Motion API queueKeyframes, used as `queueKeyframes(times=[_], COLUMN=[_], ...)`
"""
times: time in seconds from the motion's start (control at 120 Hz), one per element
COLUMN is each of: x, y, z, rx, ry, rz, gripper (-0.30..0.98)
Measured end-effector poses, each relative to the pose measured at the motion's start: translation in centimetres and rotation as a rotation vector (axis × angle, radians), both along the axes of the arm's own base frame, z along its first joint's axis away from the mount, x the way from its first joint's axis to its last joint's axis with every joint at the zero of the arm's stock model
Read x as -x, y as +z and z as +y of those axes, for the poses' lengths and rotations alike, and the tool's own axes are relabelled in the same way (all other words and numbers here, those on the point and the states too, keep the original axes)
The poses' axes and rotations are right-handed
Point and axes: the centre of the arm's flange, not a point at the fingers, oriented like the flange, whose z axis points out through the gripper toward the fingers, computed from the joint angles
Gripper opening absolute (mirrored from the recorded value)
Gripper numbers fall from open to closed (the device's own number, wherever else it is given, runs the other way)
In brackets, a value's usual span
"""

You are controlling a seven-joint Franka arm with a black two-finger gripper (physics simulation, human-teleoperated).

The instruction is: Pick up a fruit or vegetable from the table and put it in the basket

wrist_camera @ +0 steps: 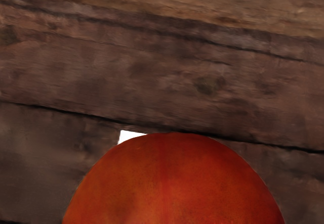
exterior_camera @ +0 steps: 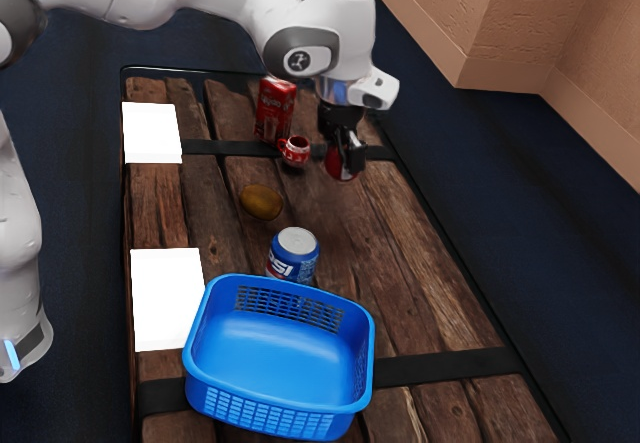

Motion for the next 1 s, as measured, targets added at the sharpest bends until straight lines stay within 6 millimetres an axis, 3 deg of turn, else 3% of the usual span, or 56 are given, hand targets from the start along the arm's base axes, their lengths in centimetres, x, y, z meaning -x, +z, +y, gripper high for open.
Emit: queueKeyframes(times=[0.042,0.1,0.2,0.292,0.683,0.817,1.0], x=[0.3,1.5,4.3,6.6,10.6,11.3,11.4], y=[2.9,5.0,5.7,5.6,3.8,3.6,4.0], z=[-3.9,-10.2,-18.0,-22.3,-27.6,-28.4,-28.3], rx=[-0.014,-0.035,-0.058,-0.075,-0.086,-0.082,-0.081], ry=[-0.066,-0.173,-0.304,-0.379,-0.474,-0.490,-0.490], rz=[-0.027,-0.038,-0.013,0.010,0.106,0.120,0.114], gripper=[0.35,0.35,0.34,0.34,0.34,0.55,0.65])
